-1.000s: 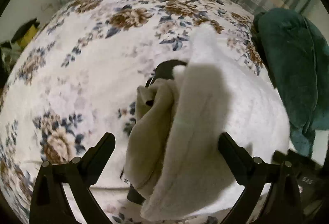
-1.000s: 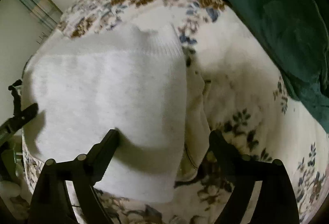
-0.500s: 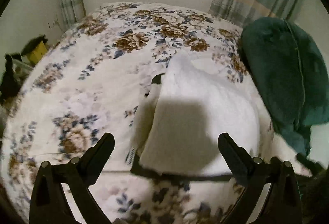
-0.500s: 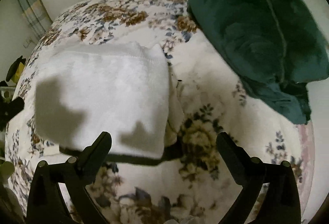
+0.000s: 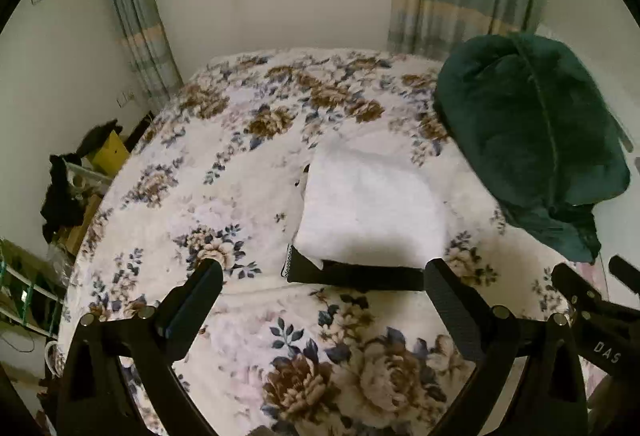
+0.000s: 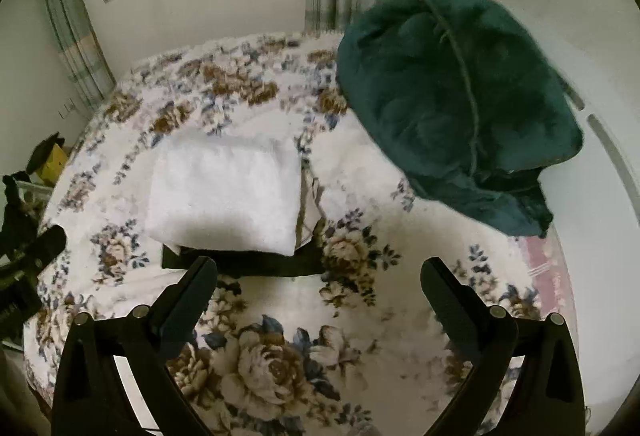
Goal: Fold small clothes
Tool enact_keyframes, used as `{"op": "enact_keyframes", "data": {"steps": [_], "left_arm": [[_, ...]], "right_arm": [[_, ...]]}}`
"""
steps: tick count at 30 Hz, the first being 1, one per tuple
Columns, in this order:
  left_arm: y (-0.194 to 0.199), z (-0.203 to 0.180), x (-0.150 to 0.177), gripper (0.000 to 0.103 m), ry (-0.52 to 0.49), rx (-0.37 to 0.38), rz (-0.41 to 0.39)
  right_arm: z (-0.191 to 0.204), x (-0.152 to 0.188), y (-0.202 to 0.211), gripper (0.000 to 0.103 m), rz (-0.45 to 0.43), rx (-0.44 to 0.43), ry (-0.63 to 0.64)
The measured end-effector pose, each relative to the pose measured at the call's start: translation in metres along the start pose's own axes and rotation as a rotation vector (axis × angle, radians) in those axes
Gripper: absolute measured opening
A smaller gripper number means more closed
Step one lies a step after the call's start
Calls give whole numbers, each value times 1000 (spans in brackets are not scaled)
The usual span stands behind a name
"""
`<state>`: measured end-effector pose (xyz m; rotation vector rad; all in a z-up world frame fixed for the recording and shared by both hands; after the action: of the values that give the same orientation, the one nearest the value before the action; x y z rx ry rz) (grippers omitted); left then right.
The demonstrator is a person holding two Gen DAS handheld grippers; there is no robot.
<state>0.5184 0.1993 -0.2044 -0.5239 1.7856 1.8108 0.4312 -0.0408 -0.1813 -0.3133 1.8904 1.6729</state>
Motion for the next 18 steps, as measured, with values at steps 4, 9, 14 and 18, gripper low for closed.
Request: {"op": "enact_keyframes", "data": {"steps": [4, 9, 14, 18], "left_arm": [[52, -11, 4, 103, -7, 18, -34], [102, -20, 9, 103, -4, 27, -73], [150, -22, 14, 103, 12, 18, -108], [181, -20, 17, 103, 17, 6, -140]], "right_arm": [[-12, 0, 73, 103, -71, 8, 14], [-26, 3, 148, 103, -132, -2, 20], [-39, 10, 214, 103, -184, -15, 10], [-50, 16, 258, 103, -217, -23, 3]]}}
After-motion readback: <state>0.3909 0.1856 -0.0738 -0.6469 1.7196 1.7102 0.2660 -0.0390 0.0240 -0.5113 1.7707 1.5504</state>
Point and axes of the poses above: each gripper's, at about its wrist camera, not at the fingertips, and y roughly against the way its jaws point, z to its left, x to its underside, the point moved 6 cm from there along -y, roughly the way its jaws point, and after that the axes turned 1 degree about -x, right-handed, at the moved point
